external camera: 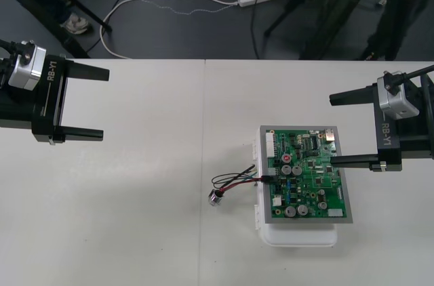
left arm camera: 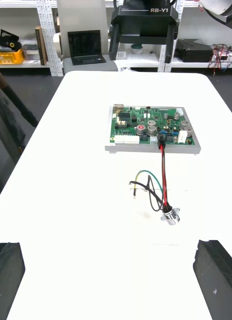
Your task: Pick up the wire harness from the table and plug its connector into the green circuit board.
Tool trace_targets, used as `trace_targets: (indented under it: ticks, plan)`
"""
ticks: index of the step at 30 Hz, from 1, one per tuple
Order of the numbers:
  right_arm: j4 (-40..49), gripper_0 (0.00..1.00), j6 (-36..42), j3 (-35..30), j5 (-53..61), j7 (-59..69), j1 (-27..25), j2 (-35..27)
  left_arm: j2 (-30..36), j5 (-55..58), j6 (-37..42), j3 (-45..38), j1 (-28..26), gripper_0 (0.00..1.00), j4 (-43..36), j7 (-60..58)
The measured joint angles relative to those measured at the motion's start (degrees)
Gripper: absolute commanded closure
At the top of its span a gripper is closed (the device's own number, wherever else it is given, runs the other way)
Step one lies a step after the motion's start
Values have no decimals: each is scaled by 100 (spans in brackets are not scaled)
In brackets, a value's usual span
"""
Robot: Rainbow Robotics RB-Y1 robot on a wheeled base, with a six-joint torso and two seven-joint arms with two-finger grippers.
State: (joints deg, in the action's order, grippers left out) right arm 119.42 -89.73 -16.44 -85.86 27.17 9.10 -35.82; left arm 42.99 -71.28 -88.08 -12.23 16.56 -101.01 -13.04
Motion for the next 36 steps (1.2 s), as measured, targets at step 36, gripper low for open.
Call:
trace_targets:
  ticks: [36]
  plan:
    - [0,0,0,0,0,0,0,-1,0,0,0,0,0,0,0,-1]
